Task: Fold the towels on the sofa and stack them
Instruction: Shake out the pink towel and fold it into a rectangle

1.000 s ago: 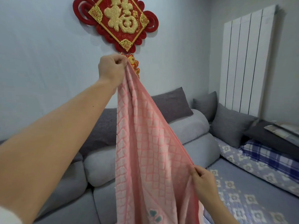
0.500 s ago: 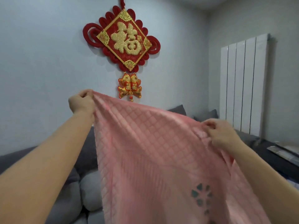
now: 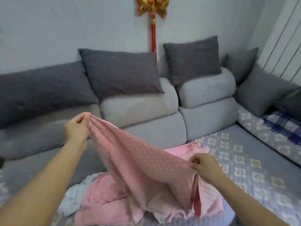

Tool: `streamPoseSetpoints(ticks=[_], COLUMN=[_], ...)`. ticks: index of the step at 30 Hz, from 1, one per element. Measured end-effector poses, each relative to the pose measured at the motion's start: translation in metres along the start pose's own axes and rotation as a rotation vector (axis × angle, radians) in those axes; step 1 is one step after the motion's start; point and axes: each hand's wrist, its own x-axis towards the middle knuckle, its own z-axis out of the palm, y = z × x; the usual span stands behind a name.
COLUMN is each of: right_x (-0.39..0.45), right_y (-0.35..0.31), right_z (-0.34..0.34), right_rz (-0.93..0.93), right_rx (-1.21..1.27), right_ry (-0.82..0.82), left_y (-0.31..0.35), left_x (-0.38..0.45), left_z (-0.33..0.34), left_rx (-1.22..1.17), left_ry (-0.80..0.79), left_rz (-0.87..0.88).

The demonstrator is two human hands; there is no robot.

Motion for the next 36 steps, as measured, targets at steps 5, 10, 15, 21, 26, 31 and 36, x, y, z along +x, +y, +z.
streamPoseSetpoints(ticks=[5, 10, 15, 21, 26, 31, 36], right_x=[-0.053, -0.089, -0.103, -0.12, -0.131, -0.132, -0.128], right_y=[0.055, 0.088, 0.108, 0.112, 0.106, 0.108, 0.099], right_z=[0.111, 0.161, 0.17, 0.176, 0.176, 0.174, 0.173], right_rz=[0.142, 0.161, 0.108, 0.084, 0.076, 0.098, 0.151], right_rx=[0.016, -0.092, -0.193, -0.305, -0.258, -0.245, -0.193], right_ry=[-0.26, -0.513, -0.501, -0.447, -0.317, -0.256, -0.156], left_y=[-0.09, -0.13, -0.155, -0.2, -0.211, -0.229, -0.231], left_x=[-0.045, -0.09, -0.126, -0.186, -0.228, -0.234, -0.235], left_z=[-0.049, -0.076, -0.108, -0.172, -0.191, -0.197, -0.194], left_rx=[0.283, 0.382, 0.376, 0.169, 0.084, 0.348, 0.362], left_ry=[-0.089, -0.089, -0.04, -0.039, 0.089, 0.126, 0.076], left_rz=[-0.114, -0.176, -0.241, -0.478, -0.626, -0.626, -0.642])
